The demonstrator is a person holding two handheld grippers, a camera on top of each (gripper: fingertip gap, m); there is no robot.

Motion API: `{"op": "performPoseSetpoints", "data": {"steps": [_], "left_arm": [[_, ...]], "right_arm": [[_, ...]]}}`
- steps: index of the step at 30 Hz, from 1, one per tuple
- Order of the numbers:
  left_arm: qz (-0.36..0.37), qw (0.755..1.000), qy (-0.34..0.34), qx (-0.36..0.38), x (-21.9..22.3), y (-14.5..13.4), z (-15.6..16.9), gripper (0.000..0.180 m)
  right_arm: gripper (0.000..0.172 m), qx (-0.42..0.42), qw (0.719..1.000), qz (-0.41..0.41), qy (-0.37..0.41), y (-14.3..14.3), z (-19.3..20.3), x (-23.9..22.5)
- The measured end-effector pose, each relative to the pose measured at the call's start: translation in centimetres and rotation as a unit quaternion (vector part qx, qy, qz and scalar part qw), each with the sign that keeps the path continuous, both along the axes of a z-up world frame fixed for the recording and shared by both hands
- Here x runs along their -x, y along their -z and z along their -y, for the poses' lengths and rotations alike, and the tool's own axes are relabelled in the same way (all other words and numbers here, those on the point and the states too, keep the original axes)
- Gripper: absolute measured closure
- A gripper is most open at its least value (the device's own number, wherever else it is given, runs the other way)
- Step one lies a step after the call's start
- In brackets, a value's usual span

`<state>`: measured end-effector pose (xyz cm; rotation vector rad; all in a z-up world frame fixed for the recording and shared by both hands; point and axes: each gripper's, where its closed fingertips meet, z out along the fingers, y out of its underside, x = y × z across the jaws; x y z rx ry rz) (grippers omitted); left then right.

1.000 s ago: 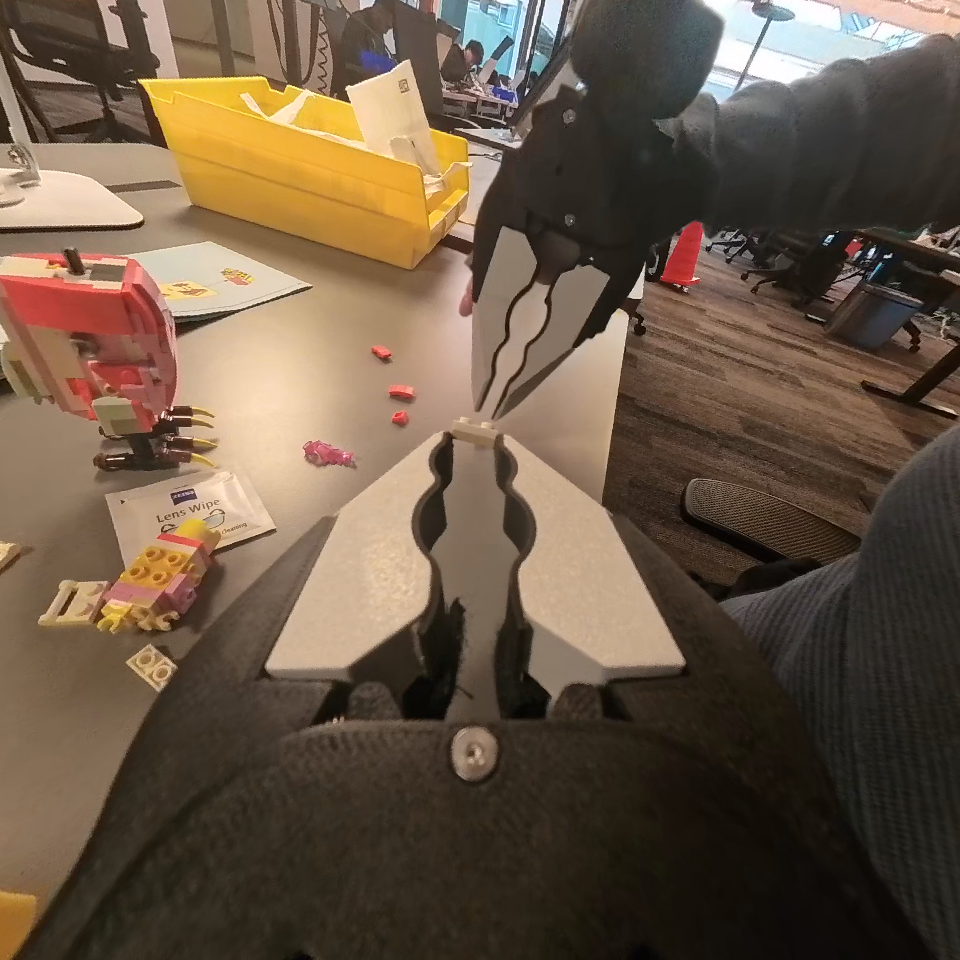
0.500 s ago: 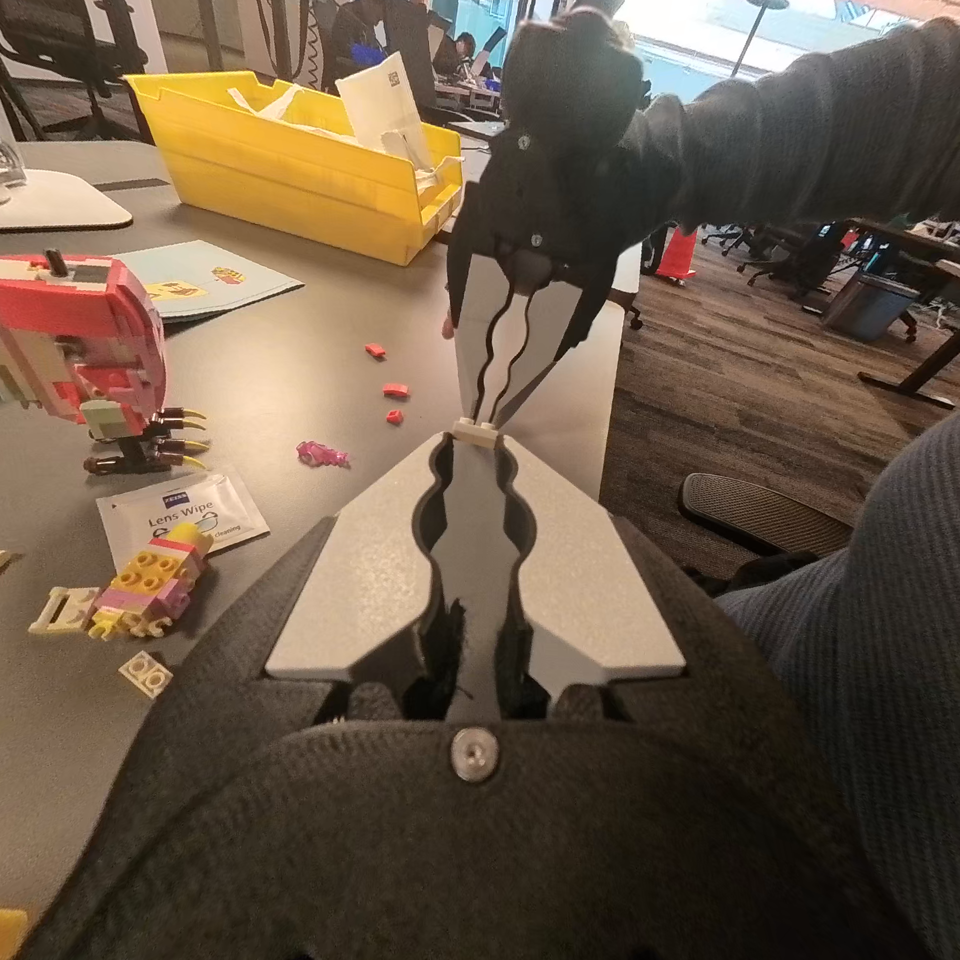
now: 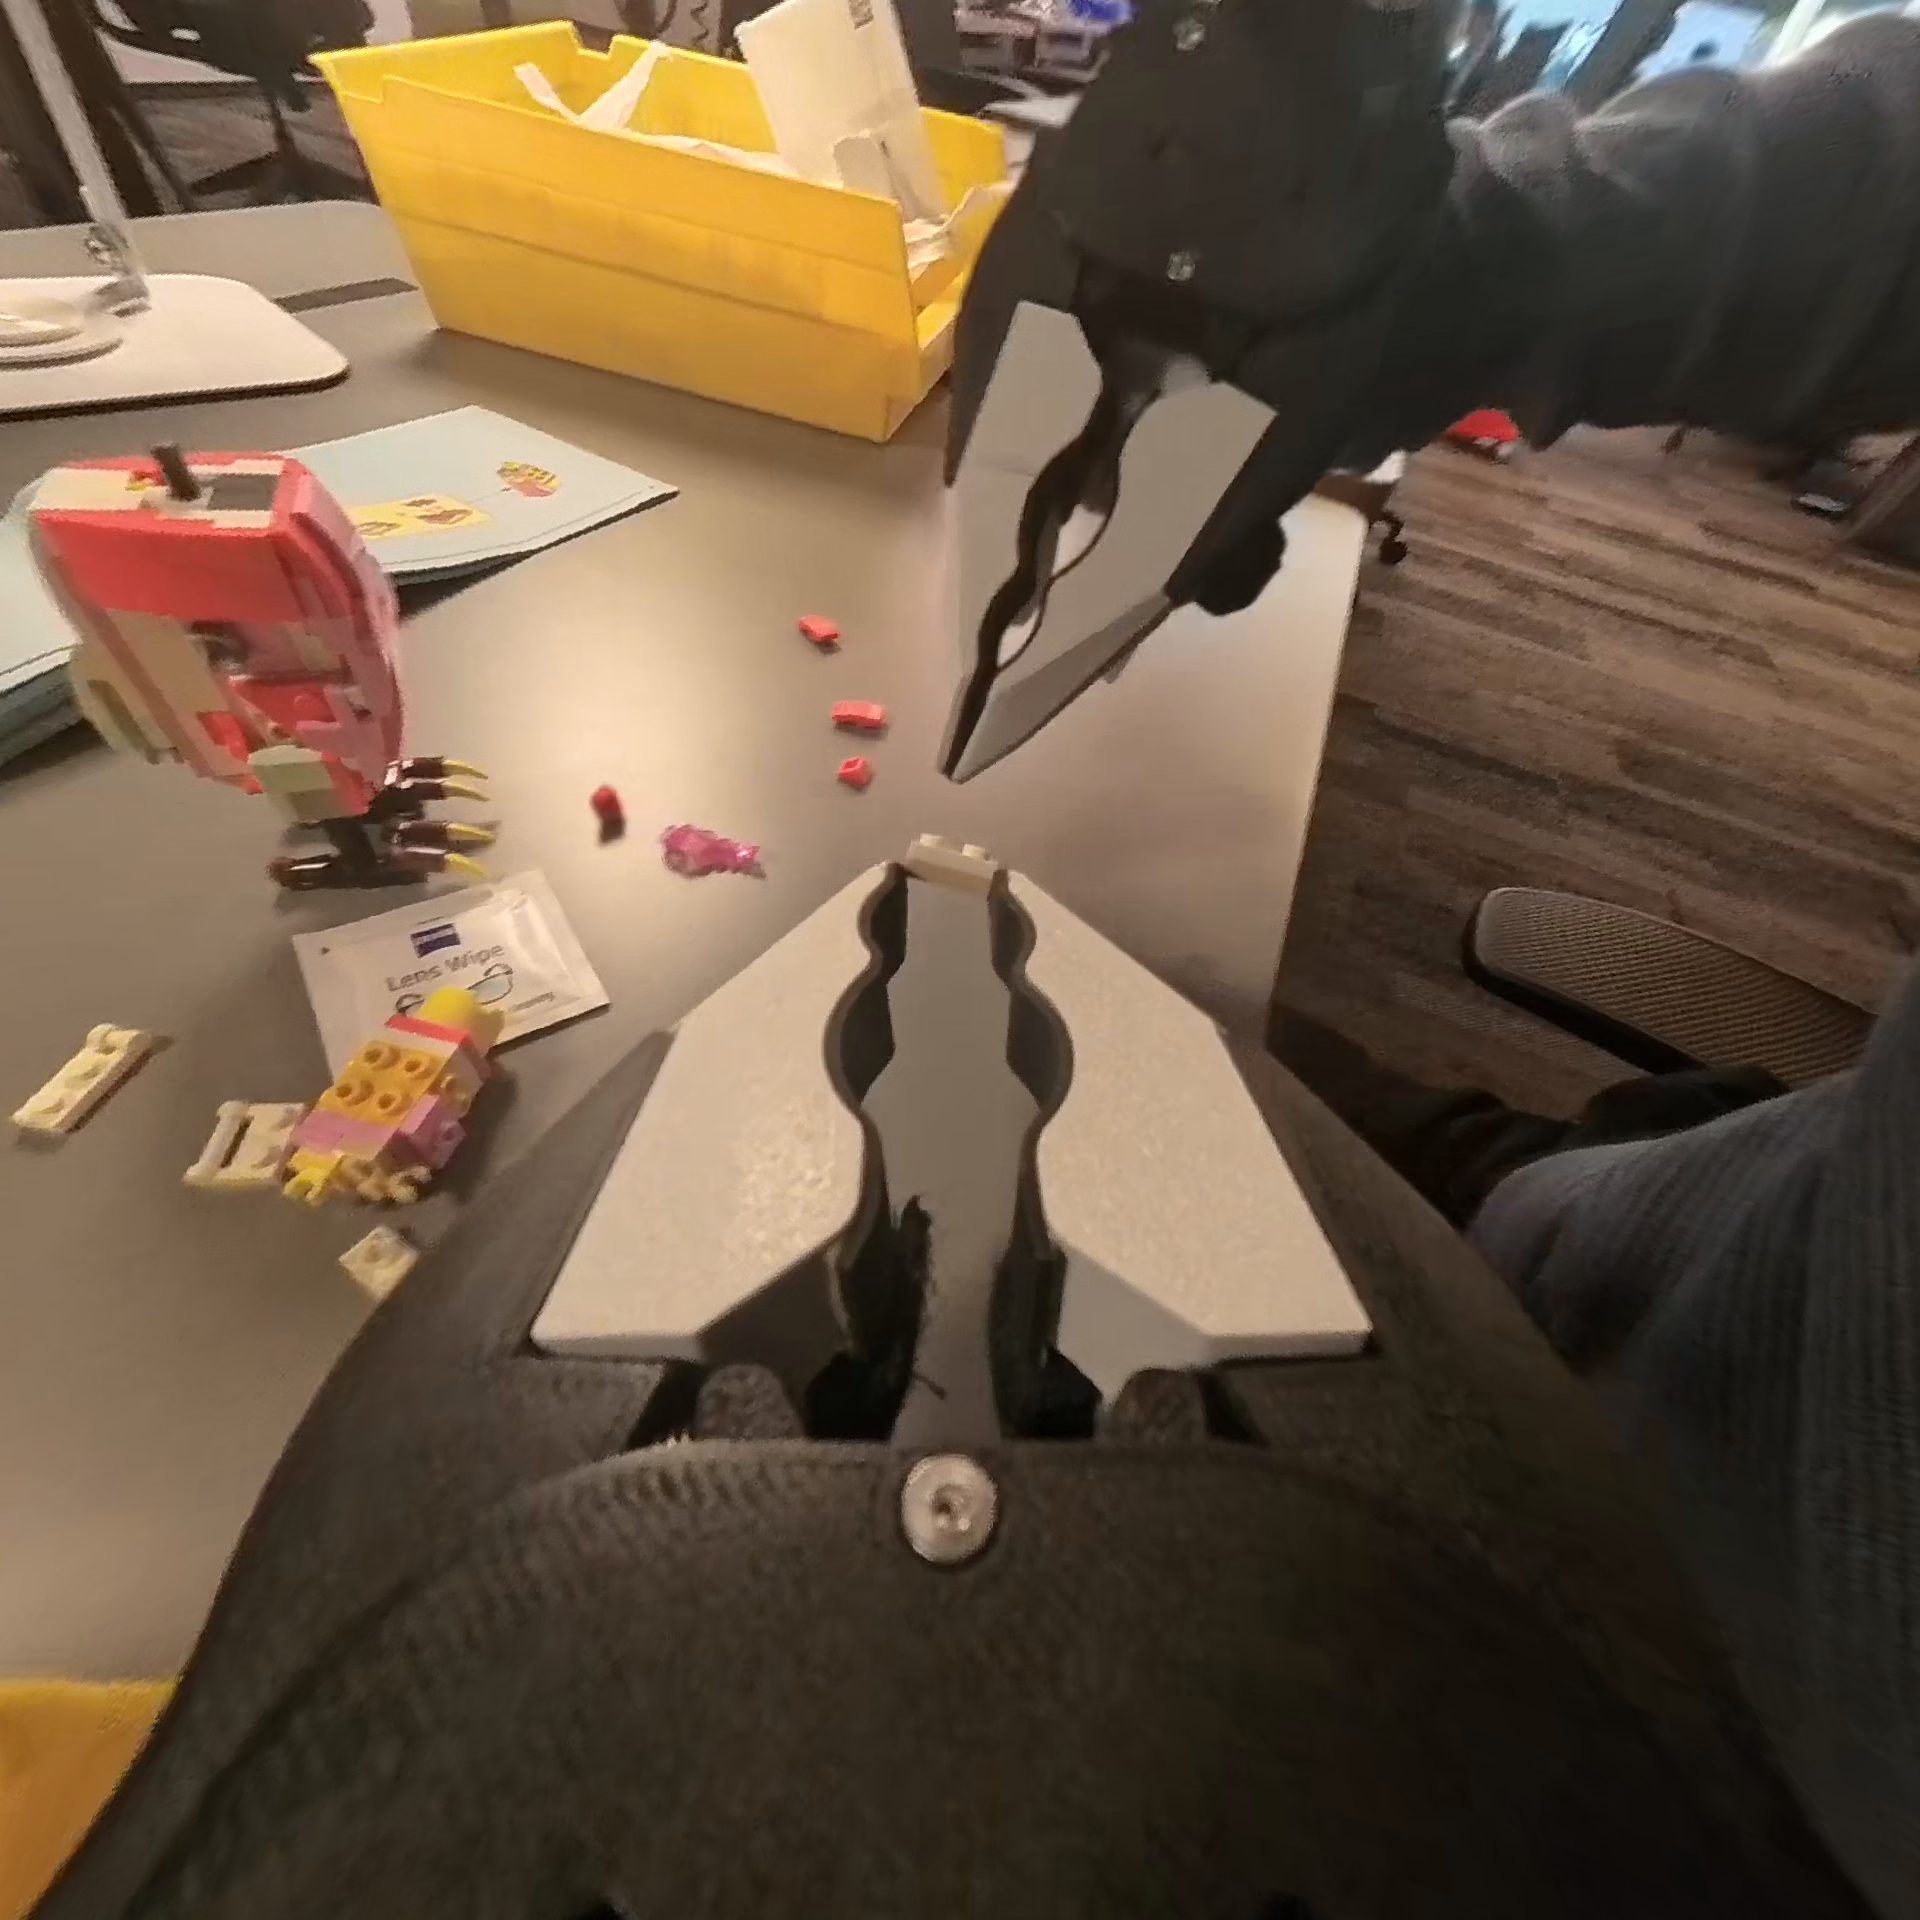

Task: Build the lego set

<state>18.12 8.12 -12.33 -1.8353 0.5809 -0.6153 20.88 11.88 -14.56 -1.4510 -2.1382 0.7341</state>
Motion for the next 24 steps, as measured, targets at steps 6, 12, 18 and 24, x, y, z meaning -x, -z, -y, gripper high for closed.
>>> {"op": "performPoseSetpoints", "data": {"steps": [6, 12, 18, 24], "left_arm": [[-0.016, 0.999, -0.022, 0.023, 1.9, 0.8, -0.4, 0.166], [-0.033, 0.999, -0.014, 0.027, 1.5, 1.2, -0.3, 0.166], [-0.017, 0.999, -0.007, 0.029, 1.5, 1.0, -0.2, 0.166], [-0.017, 0.999, -0.001, 0.032, 1.4, 1.0, -0.1, 0.166]], "right_arm": [[0.168, -0.044, 0.997, -0.002, 0.059, 1.3, -2.8, 1.1], [0.155, 0.011, 0.986, 0.008, 0.168, 2.2, -6.5, 4.1], [0.149, -0.013, 0.992, 0.002, 0.124, 3.1, -7.5, 6.0], [0.158, 0.034, 0.997, -0.016, 0.071, 3.6, -7.7, 6.8]]}}
